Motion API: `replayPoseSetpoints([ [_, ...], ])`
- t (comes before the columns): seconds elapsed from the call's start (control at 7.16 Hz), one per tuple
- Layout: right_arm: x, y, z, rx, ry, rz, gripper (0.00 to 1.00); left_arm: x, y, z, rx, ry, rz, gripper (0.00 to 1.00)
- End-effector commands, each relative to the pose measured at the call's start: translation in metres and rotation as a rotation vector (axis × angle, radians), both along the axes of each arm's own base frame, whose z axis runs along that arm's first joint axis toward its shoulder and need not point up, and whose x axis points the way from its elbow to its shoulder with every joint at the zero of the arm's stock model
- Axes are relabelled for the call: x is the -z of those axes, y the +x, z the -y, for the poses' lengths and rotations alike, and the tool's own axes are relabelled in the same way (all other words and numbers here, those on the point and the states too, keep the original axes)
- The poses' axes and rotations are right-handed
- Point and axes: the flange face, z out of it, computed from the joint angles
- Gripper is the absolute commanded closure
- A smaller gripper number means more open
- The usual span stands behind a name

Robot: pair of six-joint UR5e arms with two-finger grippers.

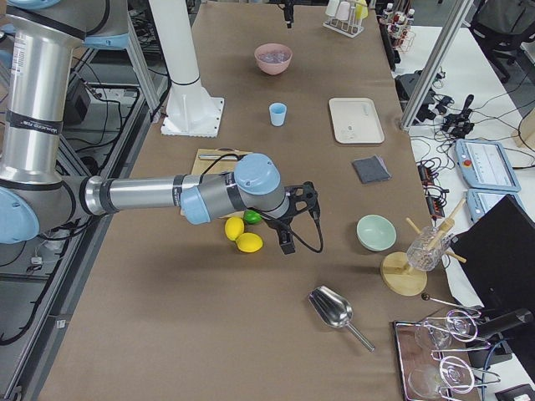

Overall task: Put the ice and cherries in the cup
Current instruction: 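Move the left gripper over the pink bowl of ice cubes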

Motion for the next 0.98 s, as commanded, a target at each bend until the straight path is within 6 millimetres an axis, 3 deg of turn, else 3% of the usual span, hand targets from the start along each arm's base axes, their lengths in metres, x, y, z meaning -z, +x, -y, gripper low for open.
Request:
replayPoseSetpoints([
  [0.0,-0.002,0.000,-0.002,0.000,0.000,0.000,0.00,0.014,0.049,-0.032,-0.004,-0.044,0.002,0.01],
  [0.28,-0.002,0.000,-0.002,0.001,0.001,0.000,0.00,0.013,0.092,-0.065,0.011,-0.082,-0.001,0.01],
  [0.7,-0.002,0.000,-0.002,0.000,0.001,-0.003,0.00,0.008,0.119,-0.094,0.054,-0.140,-0.033,0.02],
  [0.84,-0.001,0.000,-0.001,0.000,0.003,-0.003,0.00,0.007,0.121,-0.096,0.071,-0.155,-0.036,0.02],
])
